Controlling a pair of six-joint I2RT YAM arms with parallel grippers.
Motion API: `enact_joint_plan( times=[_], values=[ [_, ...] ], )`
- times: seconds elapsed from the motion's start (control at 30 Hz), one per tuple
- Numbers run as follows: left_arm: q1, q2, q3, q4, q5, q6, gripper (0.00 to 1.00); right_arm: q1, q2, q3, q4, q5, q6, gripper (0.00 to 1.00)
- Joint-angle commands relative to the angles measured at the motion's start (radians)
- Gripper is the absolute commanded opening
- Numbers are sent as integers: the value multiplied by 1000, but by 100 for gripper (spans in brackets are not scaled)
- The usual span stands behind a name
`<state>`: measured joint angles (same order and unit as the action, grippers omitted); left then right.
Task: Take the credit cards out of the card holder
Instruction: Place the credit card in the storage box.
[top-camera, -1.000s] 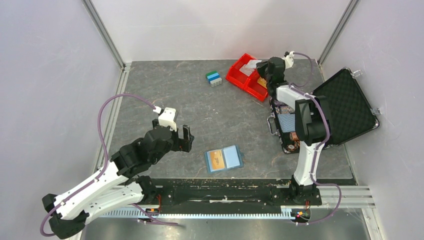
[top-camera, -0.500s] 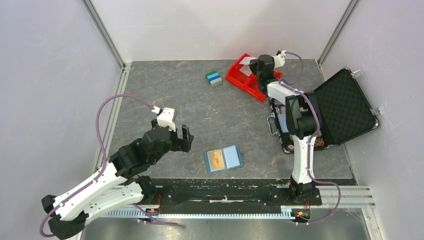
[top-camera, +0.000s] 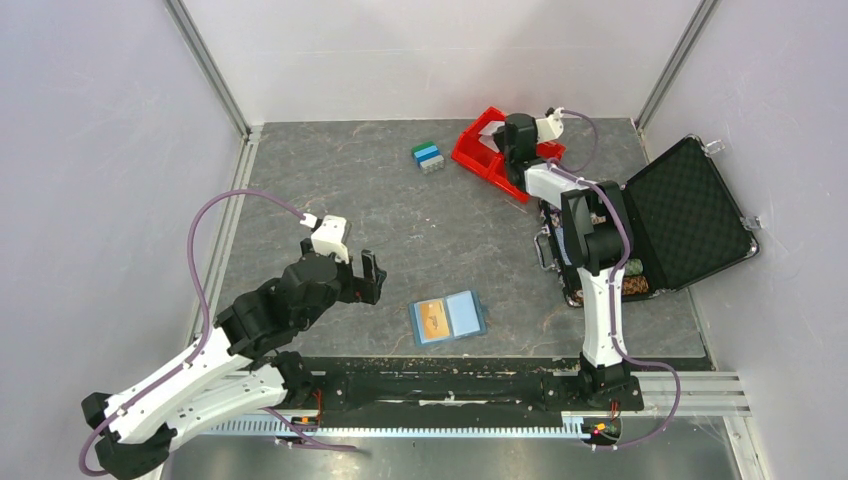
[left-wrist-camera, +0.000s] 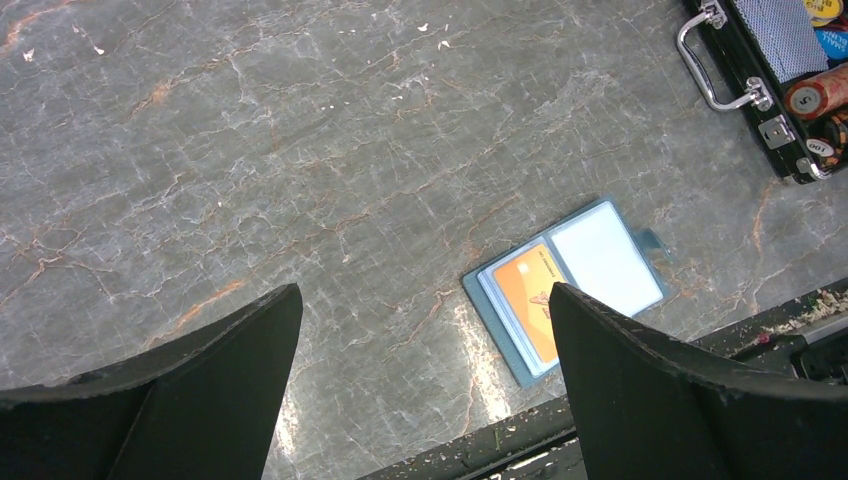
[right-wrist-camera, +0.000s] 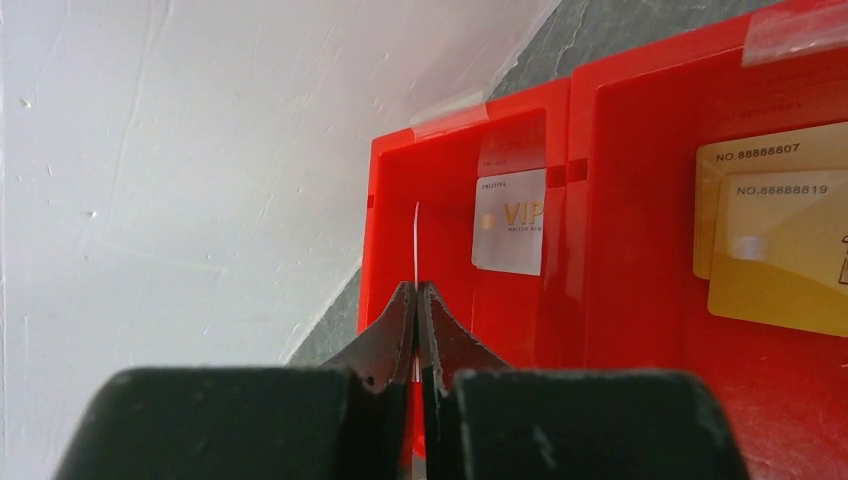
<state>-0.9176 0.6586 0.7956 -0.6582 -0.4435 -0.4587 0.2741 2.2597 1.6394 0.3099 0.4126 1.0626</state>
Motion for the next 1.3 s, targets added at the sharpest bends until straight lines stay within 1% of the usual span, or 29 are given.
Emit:
enact_joint_plan(
  times=[0.0,0.73,0.97,1.27],
  values=[
    [-3,-12,16,11,-24,29,100,0,21,63,-11,74,-4,0],
    [-3,-28,18,11,-31,26,100,1,137,216,-76,116,-30,1],
    [-3,-39,17,16,-31,25,100,3,159,241,-84,126,-36,5],
    [-2,-43,18,17,-29,25,100,8,197,299,-111,144,-46,7]
  ],
)
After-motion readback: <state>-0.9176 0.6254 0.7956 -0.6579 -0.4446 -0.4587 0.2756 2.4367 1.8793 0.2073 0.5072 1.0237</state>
